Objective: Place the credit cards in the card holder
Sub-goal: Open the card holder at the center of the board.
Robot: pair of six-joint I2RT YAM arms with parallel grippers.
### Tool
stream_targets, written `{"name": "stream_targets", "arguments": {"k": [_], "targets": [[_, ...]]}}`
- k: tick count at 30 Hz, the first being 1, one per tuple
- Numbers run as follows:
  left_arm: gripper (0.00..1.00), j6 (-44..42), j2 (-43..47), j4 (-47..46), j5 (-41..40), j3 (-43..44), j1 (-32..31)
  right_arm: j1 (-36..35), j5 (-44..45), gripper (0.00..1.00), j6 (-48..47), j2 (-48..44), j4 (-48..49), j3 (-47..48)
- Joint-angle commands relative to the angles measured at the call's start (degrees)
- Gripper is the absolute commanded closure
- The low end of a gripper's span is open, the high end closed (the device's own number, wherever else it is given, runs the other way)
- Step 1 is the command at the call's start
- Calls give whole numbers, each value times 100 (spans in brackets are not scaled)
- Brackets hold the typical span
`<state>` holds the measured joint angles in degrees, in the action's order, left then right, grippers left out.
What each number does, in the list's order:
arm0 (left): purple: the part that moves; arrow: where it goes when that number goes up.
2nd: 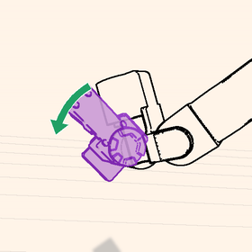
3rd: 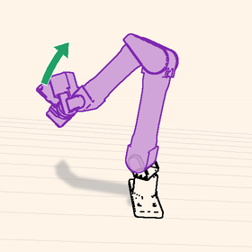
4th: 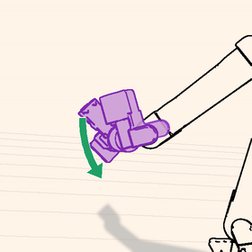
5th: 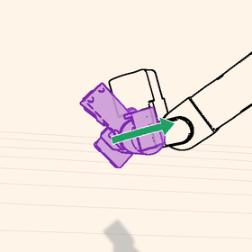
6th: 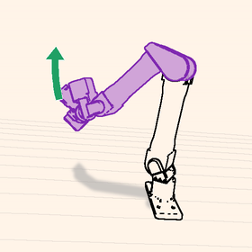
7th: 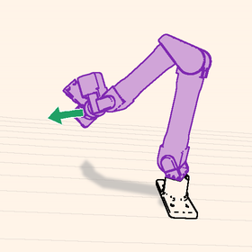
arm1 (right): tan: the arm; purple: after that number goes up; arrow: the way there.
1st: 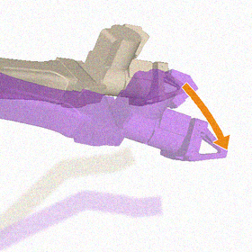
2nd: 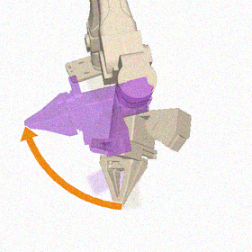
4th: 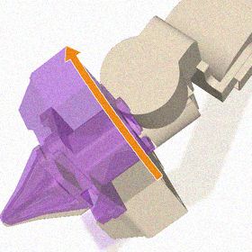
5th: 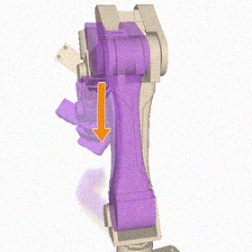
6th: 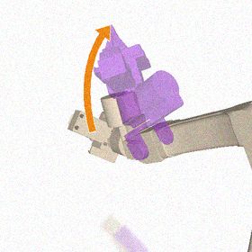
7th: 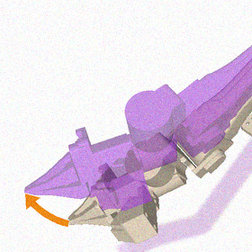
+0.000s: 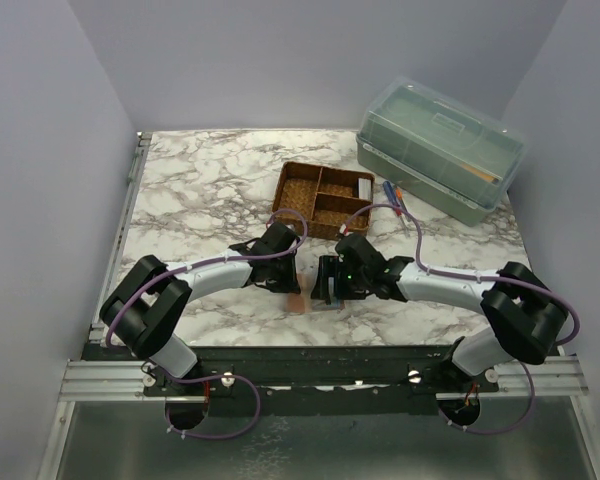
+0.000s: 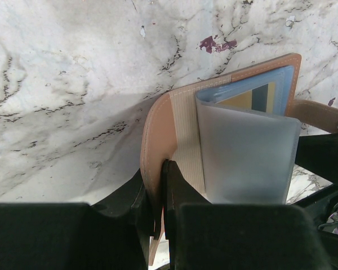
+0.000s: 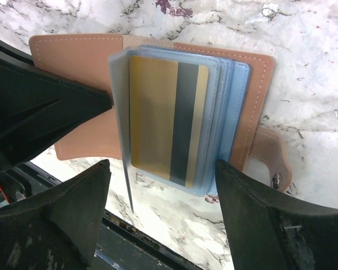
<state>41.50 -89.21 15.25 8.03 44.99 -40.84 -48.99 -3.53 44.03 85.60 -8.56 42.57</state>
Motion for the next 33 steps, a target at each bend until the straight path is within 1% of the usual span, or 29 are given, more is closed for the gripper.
{"name": "stream_targets", "arguments": {"k": [1, 5, 7, 10, 12, 15, 17, 26, 28, 30, 33], "targets": [[100, 13, -26, 119, 12, -57, -4, 30, -33, 21, 75, 24, 278, -180], [100, 24, -39, 121, 23, -69, -3, 30, -341, 23, 58, 38, 709, -221], [100, 25, -56, 119, 36, -61, -5, 30, -512, 26, 23, 49, 937, -209], [100, 34, -49, 119, 58, -48, -2, 30, -641, 35, 24, 62, 1085, -143], [100, 34, -24, 119, 43, -60, -6, 30, -695, 37, 18, 61, 1093, -97], [100, 34, 2, 119, 41, -68, -8, 30, -767, 36, -14, 34, 1067, -43], [100, 34, 16, 119, 45, -75, -10, 30, -839, 34, -26, -5, 1113, -73], [100, -1, 83, 154, 43, -83, 5, 30, -1385, 32, 38, 83, 1743, -148], [99, -1, 104, 169, 25, -87, 14, 30, -1313, 33, 27, 88, 1671, -119], [99, -1, 136, 184, 23, -87, 25, 30, -1097, 36, 14, 65, 1518, -101], [99, -5, 168, 198, 23, -96, 34, 30, -876, 45, -15, 70, 1266, -65]]}}
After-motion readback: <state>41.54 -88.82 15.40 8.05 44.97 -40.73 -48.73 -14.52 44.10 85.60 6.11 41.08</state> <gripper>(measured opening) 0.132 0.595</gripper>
